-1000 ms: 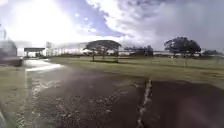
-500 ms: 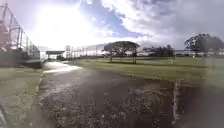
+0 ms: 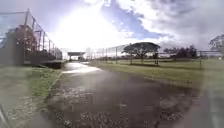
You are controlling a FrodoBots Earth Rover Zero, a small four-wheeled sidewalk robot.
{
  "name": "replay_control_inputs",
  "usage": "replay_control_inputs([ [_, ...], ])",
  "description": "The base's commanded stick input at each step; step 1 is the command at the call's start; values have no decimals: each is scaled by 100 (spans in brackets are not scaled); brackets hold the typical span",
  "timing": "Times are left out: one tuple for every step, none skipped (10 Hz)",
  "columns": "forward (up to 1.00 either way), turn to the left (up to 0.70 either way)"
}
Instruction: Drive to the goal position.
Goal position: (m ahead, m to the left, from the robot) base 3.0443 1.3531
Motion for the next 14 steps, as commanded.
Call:
replay_control_inputs([
  [70,0],
  [70,0],
  [70,0],
  [70,5],
  [70,12],
  [70,19],
  [70,26],
  [70,33],
  [70,35],
  [70,35],
  [70,35],
  [70,35],
  [70,35],
  [70,35],
])
